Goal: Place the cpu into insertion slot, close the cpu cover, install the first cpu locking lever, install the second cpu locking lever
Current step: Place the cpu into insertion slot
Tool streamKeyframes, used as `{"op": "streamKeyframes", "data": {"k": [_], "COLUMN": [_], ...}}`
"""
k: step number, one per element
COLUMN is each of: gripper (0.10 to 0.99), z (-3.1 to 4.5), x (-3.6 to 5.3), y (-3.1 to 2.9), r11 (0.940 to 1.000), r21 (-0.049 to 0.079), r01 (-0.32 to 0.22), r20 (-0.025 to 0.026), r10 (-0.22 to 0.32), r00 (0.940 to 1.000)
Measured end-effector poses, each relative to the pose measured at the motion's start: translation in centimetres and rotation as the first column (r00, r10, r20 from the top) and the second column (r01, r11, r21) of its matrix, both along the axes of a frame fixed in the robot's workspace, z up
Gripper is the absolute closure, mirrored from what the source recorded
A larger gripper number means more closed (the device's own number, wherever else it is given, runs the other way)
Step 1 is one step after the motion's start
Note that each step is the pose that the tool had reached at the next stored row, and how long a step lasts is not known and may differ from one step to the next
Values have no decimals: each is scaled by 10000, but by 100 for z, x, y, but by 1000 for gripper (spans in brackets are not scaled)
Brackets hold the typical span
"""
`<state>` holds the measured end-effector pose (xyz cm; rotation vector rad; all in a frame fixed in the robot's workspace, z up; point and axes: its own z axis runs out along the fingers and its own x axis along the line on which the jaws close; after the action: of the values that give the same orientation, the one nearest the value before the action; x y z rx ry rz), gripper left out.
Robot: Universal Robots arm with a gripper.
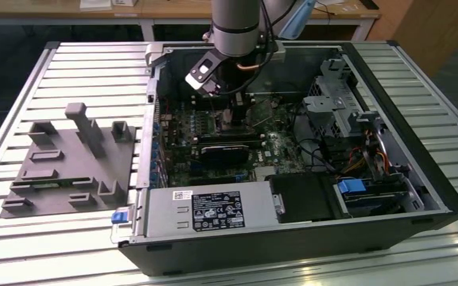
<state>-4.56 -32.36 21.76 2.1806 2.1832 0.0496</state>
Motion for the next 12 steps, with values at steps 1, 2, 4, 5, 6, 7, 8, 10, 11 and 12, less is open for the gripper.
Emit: {"op": "streamKeyframes", "data": {"k": [1, 2, 4, 5, 6, 7, 8, 10, 11, 12], "gripper": [549, 549, 549, 549, 549, 549, 549, 549, 549, 549], "z": [-6, -13, -34, -47, -60, -72, -83, -101, -109, -118], "x": [-1, -1, -1, -2, -2, -1, -1, -2, -3, -4], "y": [2, 5, 8, 9, 11, 13, 15, 15, 16, 17], "r11": [10000, 10000, 10000, 10000, 10000, 10000, 10000, 10000, 10000, 10000], "r21": [1, 1, -1, -2, -3, -2, -2, -3, -4, -3], "r01": [0, -1, -1, 0, 0, 0, 0, 0, 1, 1], "r20": [0, 0, -1, 0, 0, 0, 1, 0, -1, 0], "r10": [0, 1, 1, 0, 0, 0, 0, 0, -1, -1], "r00": [10000, 10000, 10000, 10000, 10000, 10000, 10000, 10000, 10000, 10000]}}
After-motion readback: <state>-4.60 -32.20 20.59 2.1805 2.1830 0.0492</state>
